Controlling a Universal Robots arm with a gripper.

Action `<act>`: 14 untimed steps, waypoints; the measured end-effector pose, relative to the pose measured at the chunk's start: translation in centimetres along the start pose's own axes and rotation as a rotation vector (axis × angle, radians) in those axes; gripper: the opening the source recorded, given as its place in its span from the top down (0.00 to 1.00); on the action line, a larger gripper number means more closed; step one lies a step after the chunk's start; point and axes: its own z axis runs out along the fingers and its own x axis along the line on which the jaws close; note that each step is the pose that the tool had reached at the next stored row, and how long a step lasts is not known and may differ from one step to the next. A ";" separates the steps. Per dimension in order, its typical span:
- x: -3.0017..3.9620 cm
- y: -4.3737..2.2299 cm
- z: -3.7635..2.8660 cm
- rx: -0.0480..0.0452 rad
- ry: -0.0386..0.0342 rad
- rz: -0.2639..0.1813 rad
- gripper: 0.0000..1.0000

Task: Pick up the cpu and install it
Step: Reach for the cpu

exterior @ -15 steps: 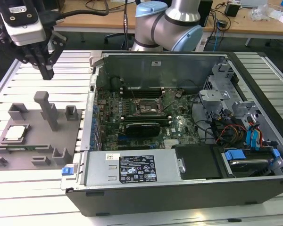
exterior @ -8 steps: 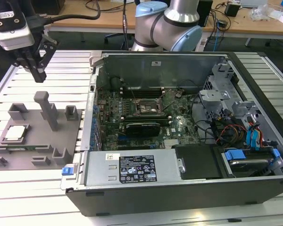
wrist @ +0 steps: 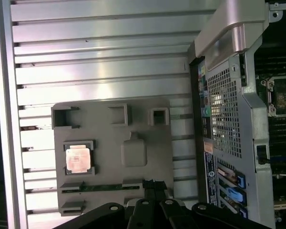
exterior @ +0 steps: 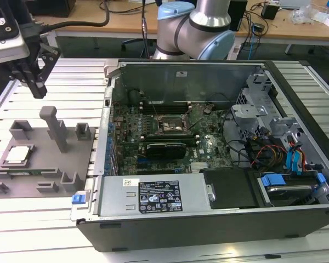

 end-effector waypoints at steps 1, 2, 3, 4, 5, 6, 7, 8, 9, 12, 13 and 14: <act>0.35 -0.03 0.09 0.0002 0.0001 0.000 0.89; 0.56 -0.04 0.15 0.0001 0.0000 0.000 0.89; 0.78 -0.05 0.20 0.0000 0.0000 0.000 0.89; 1.11 -0.08 0.28 0.0000 0.0000 0.000 0.89; 1.32 -0.09 0.32 0.0000 0.0000 0.000 0.89; 1.54 -0.11 0.38 0.0001 0.0000 0.000 0.89; 1.74 -0.12 0.42 0.0001 0.0000 0.000 0.89; 1.90 -0.14 0.46 0.0000 0.0000 0.000 0.89; 2.12 -0.16 0.50 0.0001 0.0000 0.000 0.89; 2.75 -0.20 0.65 0.0001 0.0001 0.000 0.89; 2.92 -0.22 0.70 0.0001 0.0000 0.000 0.89; 3.18 -0.24 0.79 0.0001 0.0000 0.000 0.89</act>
